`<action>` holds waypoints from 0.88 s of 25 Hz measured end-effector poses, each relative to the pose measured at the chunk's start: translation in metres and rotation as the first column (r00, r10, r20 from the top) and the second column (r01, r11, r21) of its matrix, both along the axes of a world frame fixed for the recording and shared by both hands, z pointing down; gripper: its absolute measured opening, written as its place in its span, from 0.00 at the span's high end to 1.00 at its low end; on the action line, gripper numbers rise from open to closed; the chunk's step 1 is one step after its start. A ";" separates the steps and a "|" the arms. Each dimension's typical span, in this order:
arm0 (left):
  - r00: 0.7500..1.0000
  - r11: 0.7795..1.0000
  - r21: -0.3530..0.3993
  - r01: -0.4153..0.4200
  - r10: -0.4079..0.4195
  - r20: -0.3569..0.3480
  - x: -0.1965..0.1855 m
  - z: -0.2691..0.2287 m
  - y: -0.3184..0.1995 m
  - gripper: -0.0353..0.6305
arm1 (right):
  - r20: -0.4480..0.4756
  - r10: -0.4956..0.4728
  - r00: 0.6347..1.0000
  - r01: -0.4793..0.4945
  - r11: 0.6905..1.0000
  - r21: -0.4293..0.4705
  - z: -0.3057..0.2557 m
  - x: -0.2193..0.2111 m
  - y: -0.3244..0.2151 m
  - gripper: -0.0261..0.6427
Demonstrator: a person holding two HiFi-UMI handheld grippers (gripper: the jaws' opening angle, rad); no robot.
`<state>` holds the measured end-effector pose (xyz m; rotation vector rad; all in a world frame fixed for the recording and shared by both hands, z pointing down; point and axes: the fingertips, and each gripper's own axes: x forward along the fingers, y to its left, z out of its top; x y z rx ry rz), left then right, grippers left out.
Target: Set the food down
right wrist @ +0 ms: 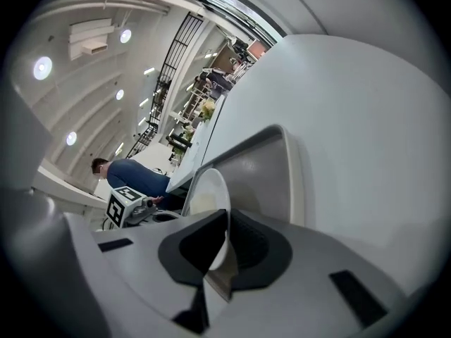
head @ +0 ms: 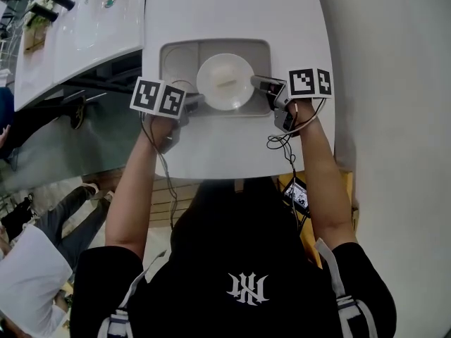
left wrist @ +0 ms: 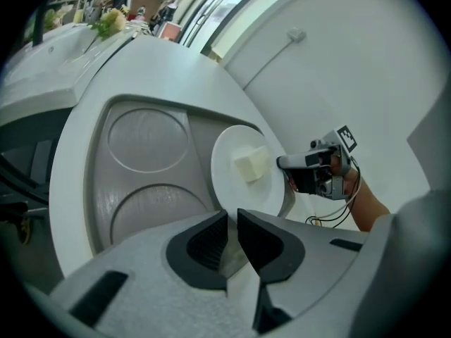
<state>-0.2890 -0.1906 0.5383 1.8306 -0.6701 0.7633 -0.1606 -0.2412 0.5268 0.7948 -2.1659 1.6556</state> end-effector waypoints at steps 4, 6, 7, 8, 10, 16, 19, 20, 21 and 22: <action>0.998 0.999 -0.013 -0.050 0.051 0.046 0.002 0.001 0.002 0.89 | -0.111 -0.026 0.993 0.030 0.999 0.036 0.004 0.003 0.000 0.94; 0.995 0.997 -0.015 -0.071 0.072 0.071 0.003 0.001 0.002 0.90 | -0.165 -0.039 0.985 0.049 0.997 0.053 0.006 0.003 -0.001 0.94; 0.992 0.996 -0.014 -0.087 0.088 0.090 0.003 0.001 0.002 0.90 | -0.194 -0.048 0.980 0.061 0.996 0.063 0.007 0.004 -0.002 0.94; 0.988 0.994 -0.014 -0.105 0.106 0.113 0.004 0.002 0.003 0.90 | -0.226 -0.058 0.972 0.077 0.994 0.074 0.008 0.004 -0.002 0.94; 0.976 0.990 -0.016 -0.143 0.144 0.165 0.005 0.003 0.004 0.90 | -0.302 -0.086 0.949 0.121 0.988 0.099 0.011 0.004 -0.003 0.93; 0.925 0.972 -0.019 -0.235 0.230 0.302 0.005 0.006 0.007 0.89 | -0.505 -0.136 0.852 0.258 0.949 0.180 0.019 0.001 -0.002 0.90; 0.912 0.970 -0.001 -0.242 0.228 0.342 0.004 0.004 0.006 0.89 | -0.565 -0.128 0.815 0.320 0.912 0.256 0.014 -0.002 -0.003 0.89; 0.912 0.972 0.006 -0.236 0.219 0.346 0.003 0.003 0.008 0.89 | -0.571 -0.124 0.812 0.331 0.903 0.275 0.014 -0.001 -0.002 0.89; 0.916 0.975 0.015 -0.223 0.204 0.345 0.000 0.003 0.010 0.89 | -0.570 -0.117 0.813 0.338 0.893 0.298 0.012 0.000 -0.002 0.88; 0.924 0.979 0.027 -0.201 0.181 0.337 -0.004 0.004 0.014 0.89 | -0.559 -0.099 0.823 0.334 0.881 0.335 0.008 0.003 -0.002 0.88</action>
